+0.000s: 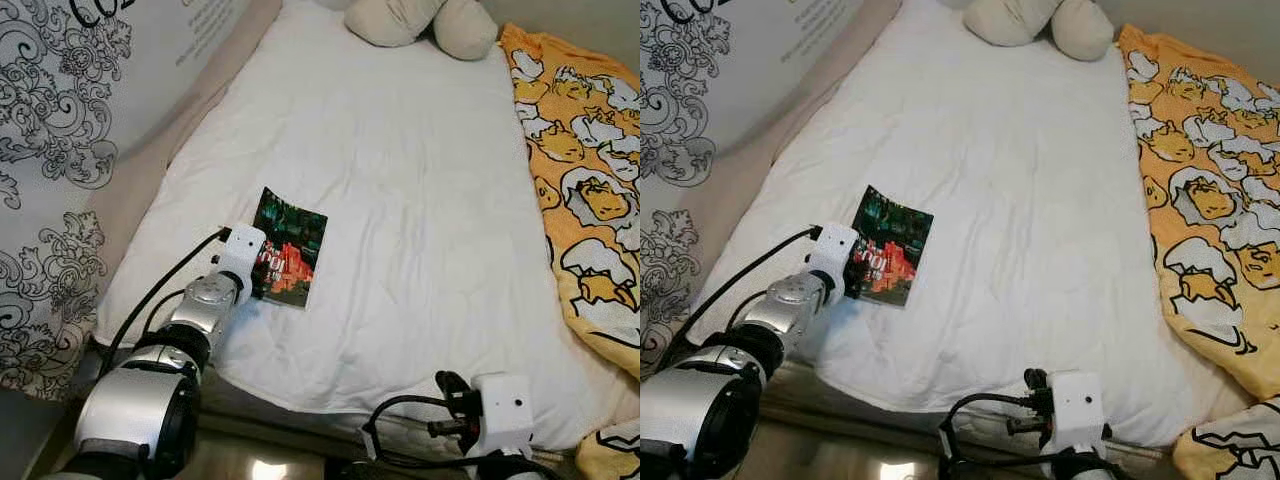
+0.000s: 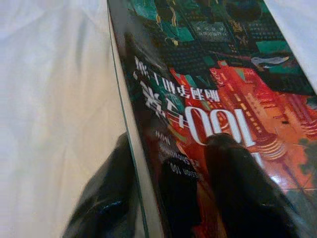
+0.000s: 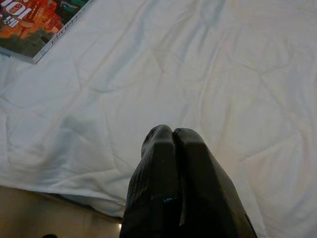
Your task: Clean up the room
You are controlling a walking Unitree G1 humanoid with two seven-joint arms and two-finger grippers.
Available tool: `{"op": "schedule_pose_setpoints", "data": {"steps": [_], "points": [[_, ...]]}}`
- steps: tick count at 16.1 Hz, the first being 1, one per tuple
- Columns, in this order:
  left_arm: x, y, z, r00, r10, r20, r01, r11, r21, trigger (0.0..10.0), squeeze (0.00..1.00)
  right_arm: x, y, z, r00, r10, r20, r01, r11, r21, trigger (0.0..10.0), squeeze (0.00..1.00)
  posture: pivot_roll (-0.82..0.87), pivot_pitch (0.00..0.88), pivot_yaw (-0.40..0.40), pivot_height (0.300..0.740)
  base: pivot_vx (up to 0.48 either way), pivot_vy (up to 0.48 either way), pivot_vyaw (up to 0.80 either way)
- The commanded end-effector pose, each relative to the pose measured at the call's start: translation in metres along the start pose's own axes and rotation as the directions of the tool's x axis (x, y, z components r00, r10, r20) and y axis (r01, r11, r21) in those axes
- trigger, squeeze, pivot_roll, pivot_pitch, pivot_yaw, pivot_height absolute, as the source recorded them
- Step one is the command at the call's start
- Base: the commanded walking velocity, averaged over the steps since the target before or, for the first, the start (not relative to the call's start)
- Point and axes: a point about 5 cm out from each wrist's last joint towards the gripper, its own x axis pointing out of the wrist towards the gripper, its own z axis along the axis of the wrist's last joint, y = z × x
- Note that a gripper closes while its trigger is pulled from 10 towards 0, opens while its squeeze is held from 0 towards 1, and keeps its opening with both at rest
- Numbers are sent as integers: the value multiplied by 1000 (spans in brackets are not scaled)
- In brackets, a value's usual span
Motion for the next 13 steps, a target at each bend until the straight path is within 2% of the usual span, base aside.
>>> {"op": "schedule_pose_setpoints", "data": {"steps": [1,3,4,7,10,12,13], "points": [[0,0,-3,1000,-6,-22,7,999,50,10000,1000,-1,-2,-6,1000,-7,-23,7,1000,-5,10000,0,-283,216,-103,740,0,0,0],[-1,2,-7,999,-10,-37,11,999,33,10000,1000,3,-1,-5,1000,-4,-18,4,1000,-4,10000,0,-279,209,-97,740,0,0,0],[-2,3,-9,999,-6,-42,8,999,50,10000,1000,4,-1,-4,1000,-5,-15,5,1000,-4,10000,0,-280,203,-95,740,0,0,0],[-4,13,-7,999,22,-30,-21,999,37,10000,1000,6,-1,-6,1000,-2,-14,2,1000,-6,10000,0,-268,190,-85,740,0,0,0],[-5,16,-5,1000,23,-15,-21,991,132,10000,1000,13,-1,-5,1000,-4,1,4,1000,0,10000,0,-263,161,-73,740,0,0,0],[-7,30,8,998,45,32,-50,978,200,10000,1000,18,0,-3,1000,1,17,-1,1000,-3,10000,0,-253,144,-59,740,0,0,0],[-8,36,17,997,40,71,-53,979,199,10000,1000,22,-1,-2,1000,-4,30,4,1000,-4,10000,0,-242,132,-46,740,0,0,0]]}}
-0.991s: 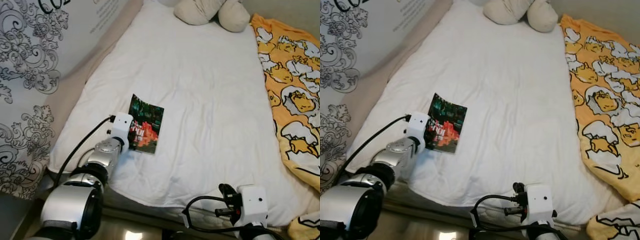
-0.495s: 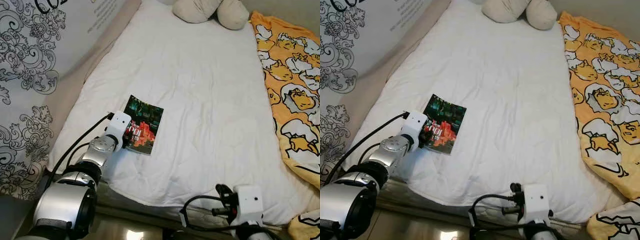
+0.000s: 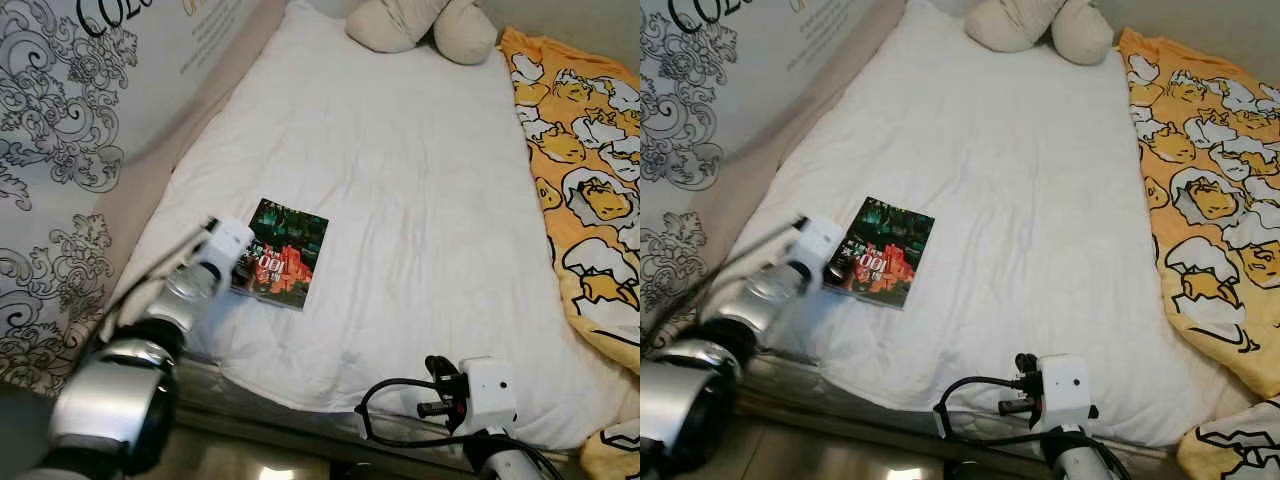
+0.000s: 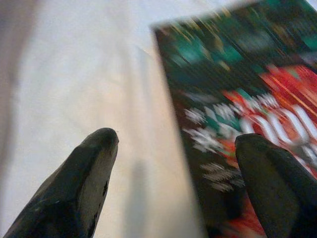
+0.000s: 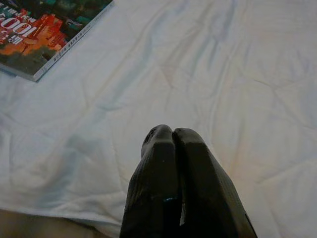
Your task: Clean up the room
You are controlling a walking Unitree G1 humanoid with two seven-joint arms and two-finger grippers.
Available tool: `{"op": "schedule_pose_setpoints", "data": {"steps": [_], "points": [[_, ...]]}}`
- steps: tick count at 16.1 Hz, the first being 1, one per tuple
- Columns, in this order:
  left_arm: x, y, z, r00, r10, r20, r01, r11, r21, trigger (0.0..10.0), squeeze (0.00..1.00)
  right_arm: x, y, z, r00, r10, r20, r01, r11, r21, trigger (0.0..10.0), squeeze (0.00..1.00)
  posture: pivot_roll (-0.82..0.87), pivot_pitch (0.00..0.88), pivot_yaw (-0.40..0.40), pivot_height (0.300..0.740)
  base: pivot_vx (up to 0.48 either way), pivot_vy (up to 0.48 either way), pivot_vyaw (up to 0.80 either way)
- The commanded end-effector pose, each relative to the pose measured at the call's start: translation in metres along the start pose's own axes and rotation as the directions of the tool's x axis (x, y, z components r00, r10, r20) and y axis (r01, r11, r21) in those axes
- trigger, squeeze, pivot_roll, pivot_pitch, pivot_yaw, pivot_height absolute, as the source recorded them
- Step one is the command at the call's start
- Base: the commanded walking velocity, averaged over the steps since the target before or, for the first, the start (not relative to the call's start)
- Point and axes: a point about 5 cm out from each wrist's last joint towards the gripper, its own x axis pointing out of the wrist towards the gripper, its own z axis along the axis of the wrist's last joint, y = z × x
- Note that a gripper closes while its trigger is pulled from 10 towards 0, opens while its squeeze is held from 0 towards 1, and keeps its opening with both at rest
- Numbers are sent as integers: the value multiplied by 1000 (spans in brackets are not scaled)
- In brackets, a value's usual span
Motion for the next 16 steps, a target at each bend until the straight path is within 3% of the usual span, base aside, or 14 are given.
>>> {"op": "schedule_pose_setpoints", "data": {"steps": [1,2,3,4,5,7,8,9,11,12,14,15,16], "points": [[1,2,13,998,-17,64,17,1000,-6,10000,1000,1,-6,0,999,-38,17,38,999,-3,10000,0,-238,123,-32,740,0,0,0],[1,4,16,996,-13,89,15,1000,-24,10000,1000,4,-8,3,998,-51,34,51,999,3,10000,0,-232,112,-19,740,0,0,0],[-1,2,30,967,-8,254,74,965,-253,10000,1000,13,-20,19,981,-148,128,143,989,48,10000,0,-212,94,-5,740,0,0,0],[-1,0,33,957,-7,290,96,951,-293,10000,1000,15,-24,23,972,-179,149,173,983,53,10000,0,-200,90,-3,740,0,0,0],[-1,-7,36,946,14,325,132,896,-424,10000,1000,20,-30,28,960,-218,176,210,976,63,10000,0,-168,76,-3,740,0,0,0],[-13,-44,33,906,-34,422,221,887,-405,10000,1000,33,-27,52,932,-223,285,192,972,135,10000,0,-148,49,-6,740,0,0,0],[-19,-63,25,899,-63,434,242,896,-372,10000,0,37,-29,66,906,-255,338,201,962,187,10000,0,-139,36,-14,740,0,0,0],[-24,-80,20,894,-75,443,233,920,-314,10000,0,40,-34,77,873,-295,388,229,951,206,10000,0,-138,15,-18,740,0,0,0],[-31,-93,27,869,-70,490,256,910,-325,10000,0,43,-43,77,853,-327,407,286,945,162,10000,0,-131,0,-28,740,0,0,0],[-33,-95,30,865,-70,498,270,900,-343,10000,0,44,-49,61,869,-358,342,354,932,76,10000,0,-124,0,-33,740,0,0,0],[-34,-92,21,885,-48,463,243,896,-372,10000,0,47,-51,35,911,-356,210,361,932,16,10000,0,-115,0,-32,740,0,-373,0],[-34,-91,12,903,-26,429,206,902,-379,10000,0,51,-52,30,916,-360,175,367,930,-7,10000,973,-107,0,-31,740,0,-458,0],[-35,-91,10,906,-23,422,200,902,-381,10000,0,52,-52,30,915,-362,178,366,931,15,10000,1000,-107,0,-31,740,0,-454,0]]}}
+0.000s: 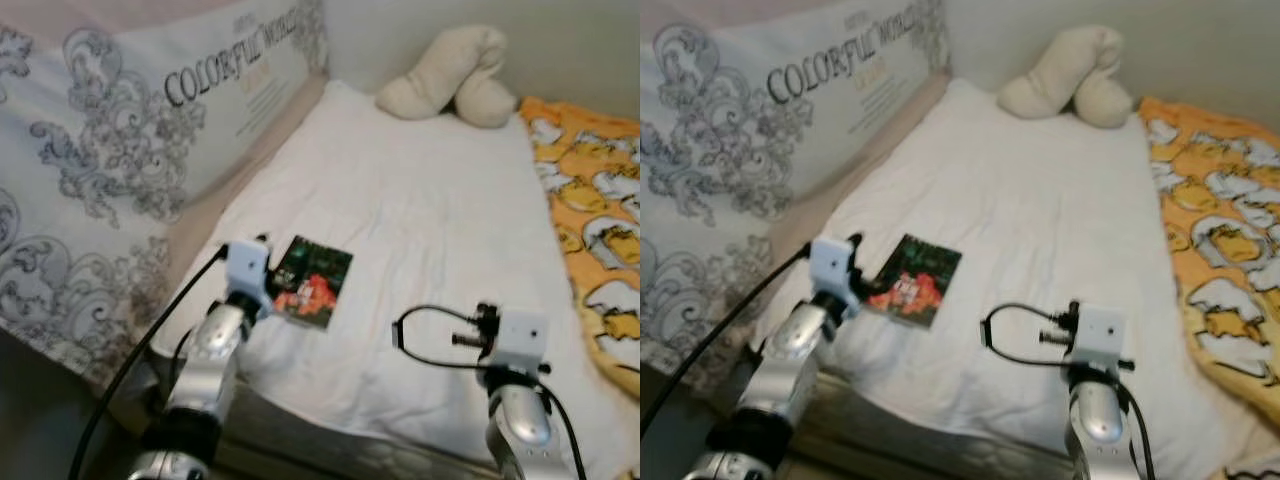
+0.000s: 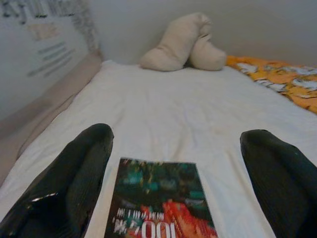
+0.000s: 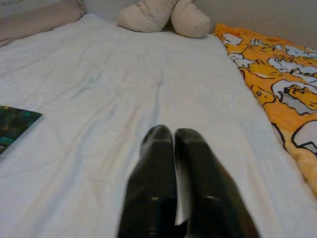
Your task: Clean up the room
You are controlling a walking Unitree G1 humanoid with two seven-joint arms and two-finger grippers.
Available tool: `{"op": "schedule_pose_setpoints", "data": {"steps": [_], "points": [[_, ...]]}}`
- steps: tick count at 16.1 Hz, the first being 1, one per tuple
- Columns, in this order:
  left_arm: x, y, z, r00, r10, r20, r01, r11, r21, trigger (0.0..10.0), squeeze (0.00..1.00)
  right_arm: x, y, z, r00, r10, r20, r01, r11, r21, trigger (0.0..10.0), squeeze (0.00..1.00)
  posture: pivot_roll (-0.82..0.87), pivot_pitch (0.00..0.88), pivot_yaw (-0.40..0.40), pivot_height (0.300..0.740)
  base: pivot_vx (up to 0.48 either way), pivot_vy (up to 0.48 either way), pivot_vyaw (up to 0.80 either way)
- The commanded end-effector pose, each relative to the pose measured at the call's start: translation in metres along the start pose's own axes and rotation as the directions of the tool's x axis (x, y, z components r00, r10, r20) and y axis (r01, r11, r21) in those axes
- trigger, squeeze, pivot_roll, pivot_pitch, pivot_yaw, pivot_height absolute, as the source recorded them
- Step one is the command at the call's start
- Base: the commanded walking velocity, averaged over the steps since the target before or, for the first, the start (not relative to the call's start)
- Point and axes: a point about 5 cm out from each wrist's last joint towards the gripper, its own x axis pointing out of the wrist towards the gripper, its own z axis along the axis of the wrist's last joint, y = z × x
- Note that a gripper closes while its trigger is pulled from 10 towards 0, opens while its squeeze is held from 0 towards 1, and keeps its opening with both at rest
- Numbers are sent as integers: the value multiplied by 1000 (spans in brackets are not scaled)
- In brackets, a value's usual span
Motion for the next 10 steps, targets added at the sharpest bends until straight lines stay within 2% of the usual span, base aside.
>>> {"op": "schedule_pose_setpoints", "data": {"steps": [1,3,5,9,10], "points": [[1,-6,-3,1000,-11,-18,11,1000,4,10000,0,5,-4,6,1000,-17,25,17,1000,20,10000,1000,-92,0,-27,740,0,-454,0],[-2,-4,-4,1000,9,-23,-9,1000,4,10000,0,9,1,10,998,-6,65,1,997,78,10000,1000,-76,0,-26,740,0,-437,0],[-3,-5,-6,999,14,-30,-15,1000,-4,10000,0,12,3,10,998,-7,70,2,997,76,10000,1000,-79,0,-25,740,0,-418,0],[-4,-15,-8,1000,-25,-15,25,999,-38,10000,0,12,-1,12,995,6,96,-7,1000,11,10000,1000,-102,0,-25,740,0,-417,0],[-5,-17,-7,999,-35,-3,35,998,-44,10000,0,13,0,11,996,15,85,-14,1000,-15,10000,1000,-102,0,-27,740,0,-416,-613]]}}
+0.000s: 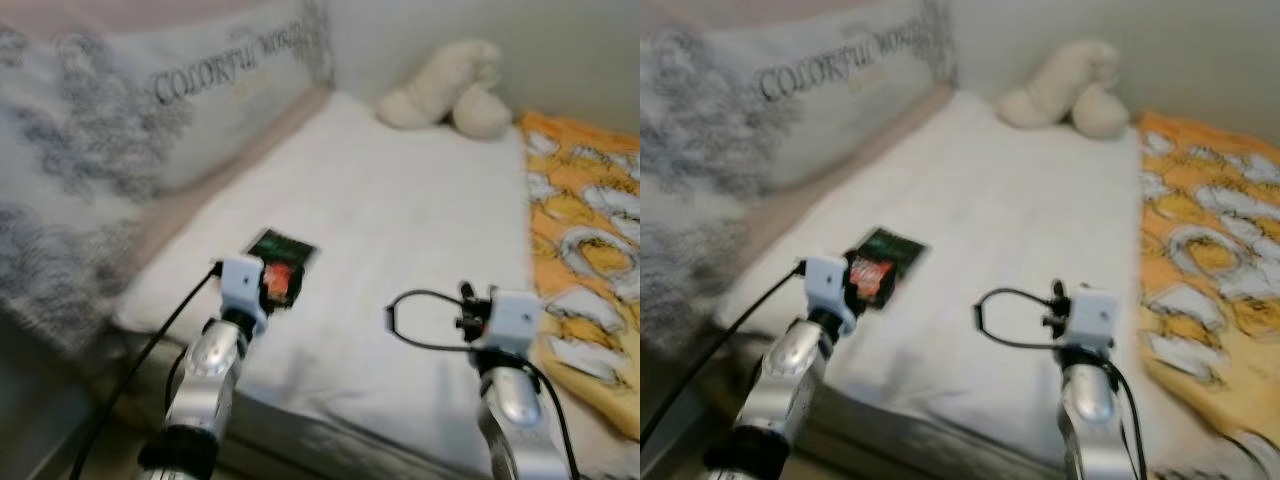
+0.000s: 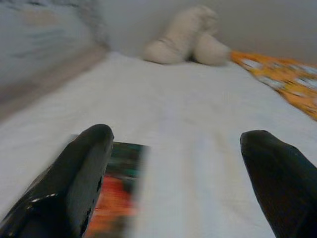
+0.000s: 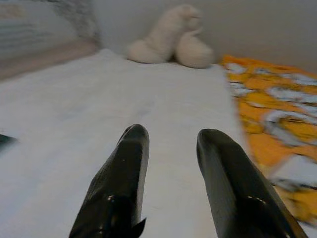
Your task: Clean up the room
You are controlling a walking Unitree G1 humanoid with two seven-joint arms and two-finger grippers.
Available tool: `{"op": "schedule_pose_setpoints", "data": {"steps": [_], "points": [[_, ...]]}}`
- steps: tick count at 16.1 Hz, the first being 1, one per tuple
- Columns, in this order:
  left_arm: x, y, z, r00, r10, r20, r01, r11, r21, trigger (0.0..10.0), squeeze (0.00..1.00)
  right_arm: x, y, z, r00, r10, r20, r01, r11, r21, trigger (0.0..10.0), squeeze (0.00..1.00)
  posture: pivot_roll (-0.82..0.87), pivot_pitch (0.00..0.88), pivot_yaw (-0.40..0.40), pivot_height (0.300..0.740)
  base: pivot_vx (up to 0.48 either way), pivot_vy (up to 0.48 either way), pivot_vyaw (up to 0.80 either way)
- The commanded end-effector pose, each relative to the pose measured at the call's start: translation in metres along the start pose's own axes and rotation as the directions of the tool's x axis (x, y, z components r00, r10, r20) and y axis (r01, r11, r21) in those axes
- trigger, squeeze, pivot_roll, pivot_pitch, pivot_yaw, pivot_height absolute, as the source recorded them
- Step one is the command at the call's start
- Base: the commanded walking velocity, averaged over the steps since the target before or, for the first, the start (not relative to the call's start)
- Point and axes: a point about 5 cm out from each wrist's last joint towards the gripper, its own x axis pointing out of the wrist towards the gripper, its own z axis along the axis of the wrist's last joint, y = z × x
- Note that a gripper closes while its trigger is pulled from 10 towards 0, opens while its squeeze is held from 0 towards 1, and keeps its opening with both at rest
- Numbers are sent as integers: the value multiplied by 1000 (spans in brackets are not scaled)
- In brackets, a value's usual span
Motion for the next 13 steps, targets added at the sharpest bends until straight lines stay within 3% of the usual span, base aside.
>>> {"op": "schedule_pose_setpoints", "data": {"steps": [1,6,8,9,12,13], "points": [[5,-12,8,998,-57,36,56,998,12,10000,0,-1,-8,-3,1000,-21,-19,20,1000,-16,10000,1000,-102,0,-31,740,0,-416,-569],[2,-12,6,998,-55,37,55,998,12,10000,0,-1,-3,-6,1000,6,-20,-6,1000,-24,10000,1000,-81,0,-40,740,0,-416,-561],[1,-10,3,1000,-24,15,23,999,36,10000,0,-2,13,-2,991,135,16,-134,990,-34,10000,1000,-75,0,-44,740,242,-411,-281],[2,-6,1,999,36,-5,-35,998,45,10000,0,-3,20,0,984,176,23,-176,984,-21,10000,0,-68,0,-52,740,251,-405,0],[-1,-1,-4,995,100,-27,-101,995,-6,10000,0,-1,11,-4,992,124,-1,-124,992,31,10000,0,-44,0,-61,740,259,-402,0],[-1,-2,-4,995,97,-25,-97,995,-2,10000,0,-1,12,-3,990,143,8,-143,990,9,10000,1000,-44,0,-61,740,259,-401,0]]}}
